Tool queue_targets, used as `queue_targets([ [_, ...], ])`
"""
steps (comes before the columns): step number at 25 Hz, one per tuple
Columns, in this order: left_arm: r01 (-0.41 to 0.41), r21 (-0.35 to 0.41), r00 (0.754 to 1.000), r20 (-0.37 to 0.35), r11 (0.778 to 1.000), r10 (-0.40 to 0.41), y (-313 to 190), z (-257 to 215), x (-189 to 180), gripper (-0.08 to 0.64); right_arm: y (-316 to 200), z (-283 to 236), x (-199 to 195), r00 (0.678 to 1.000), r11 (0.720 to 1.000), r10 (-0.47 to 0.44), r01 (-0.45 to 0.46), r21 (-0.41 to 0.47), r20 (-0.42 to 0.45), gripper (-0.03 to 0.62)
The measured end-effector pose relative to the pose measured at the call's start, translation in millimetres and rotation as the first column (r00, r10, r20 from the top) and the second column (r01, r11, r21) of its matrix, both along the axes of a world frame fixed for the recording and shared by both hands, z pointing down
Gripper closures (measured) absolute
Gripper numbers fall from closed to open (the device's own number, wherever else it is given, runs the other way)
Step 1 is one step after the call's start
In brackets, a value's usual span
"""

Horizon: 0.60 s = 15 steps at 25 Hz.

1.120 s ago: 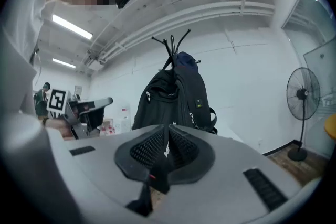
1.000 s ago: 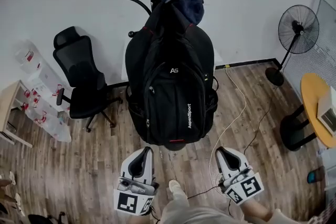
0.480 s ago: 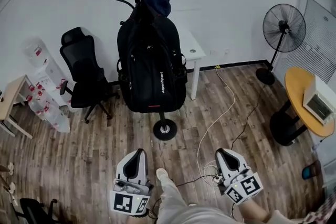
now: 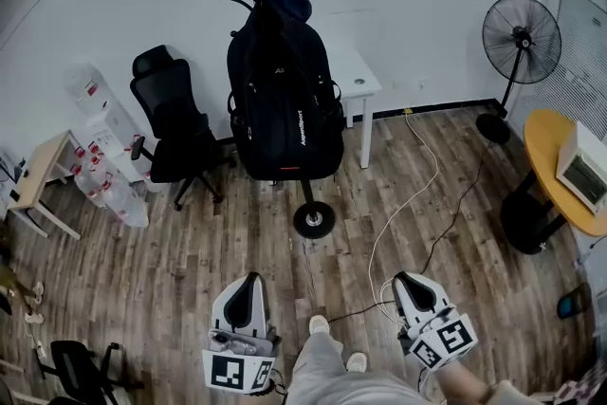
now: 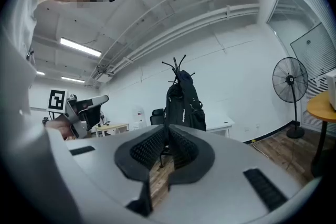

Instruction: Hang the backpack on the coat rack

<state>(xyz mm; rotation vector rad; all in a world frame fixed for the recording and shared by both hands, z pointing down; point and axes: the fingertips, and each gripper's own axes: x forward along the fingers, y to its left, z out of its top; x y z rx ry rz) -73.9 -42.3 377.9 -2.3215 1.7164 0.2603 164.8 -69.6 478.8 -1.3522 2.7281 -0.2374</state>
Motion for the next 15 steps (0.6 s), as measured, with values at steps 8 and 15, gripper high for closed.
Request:
queue_targets([
  [8, 0.053, -0.054, 0.998, 0.026, 0.997, -0.051, 17.3, 19.9, -22.5, 0.552, 11.6, 10.0, -16.3, 1.0, 1.0, -0.004, 0.004, -0.004, -0.018, 0.555],
  [15, 0.034, -0.088, 0.999, -0.008, 0.996, -0.035, 26.1, 33.0, -61.9, 0.551, 22.2, -2.3, -44.8, 1.0, 0.999, -0.001, 0.001, 0.036, -0.01, 0.555],
])
